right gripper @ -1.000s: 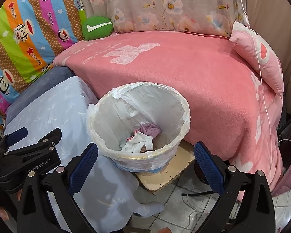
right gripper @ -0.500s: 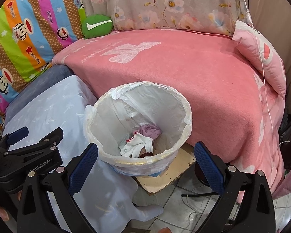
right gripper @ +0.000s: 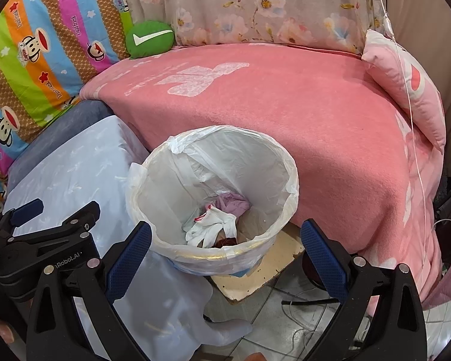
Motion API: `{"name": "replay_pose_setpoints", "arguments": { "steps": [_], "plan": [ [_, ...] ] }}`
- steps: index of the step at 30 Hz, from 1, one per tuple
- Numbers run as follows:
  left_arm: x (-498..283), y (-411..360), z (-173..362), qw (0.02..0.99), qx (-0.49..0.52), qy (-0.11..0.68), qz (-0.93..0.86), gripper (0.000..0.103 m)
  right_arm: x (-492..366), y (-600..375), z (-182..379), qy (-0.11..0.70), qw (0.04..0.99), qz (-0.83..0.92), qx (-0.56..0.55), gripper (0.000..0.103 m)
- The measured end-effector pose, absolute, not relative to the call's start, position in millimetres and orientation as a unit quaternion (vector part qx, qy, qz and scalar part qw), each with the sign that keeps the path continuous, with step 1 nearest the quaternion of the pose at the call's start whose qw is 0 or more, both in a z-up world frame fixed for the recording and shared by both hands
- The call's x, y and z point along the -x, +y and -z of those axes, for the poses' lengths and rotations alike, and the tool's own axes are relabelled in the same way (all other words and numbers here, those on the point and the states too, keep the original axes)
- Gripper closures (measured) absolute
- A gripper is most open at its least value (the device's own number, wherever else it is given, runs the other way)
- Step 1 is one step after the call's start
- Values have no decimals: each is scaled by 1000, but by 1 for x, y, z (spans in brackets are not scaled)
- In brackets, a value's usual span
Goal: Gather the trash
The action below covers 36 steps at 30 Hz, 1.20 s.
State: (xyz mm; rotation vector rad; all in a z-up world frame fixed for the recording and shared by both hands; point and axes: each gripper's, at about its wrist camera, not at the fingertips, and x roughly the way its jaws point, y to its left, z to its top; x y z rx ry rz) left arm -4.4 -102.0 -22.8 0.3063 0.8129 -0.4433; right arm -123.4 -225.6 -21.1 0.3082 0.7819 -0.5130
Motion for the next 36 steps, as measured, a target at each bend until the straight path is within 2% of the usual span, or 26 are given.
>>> {"name": "replay_pose_setpoints", "arguments": {
  "steps": [36],
  "plan": [
    [6,-112,30,877,-156,400,215,7,127,-228,27,380,878,247,-155,6]
  ]
}}
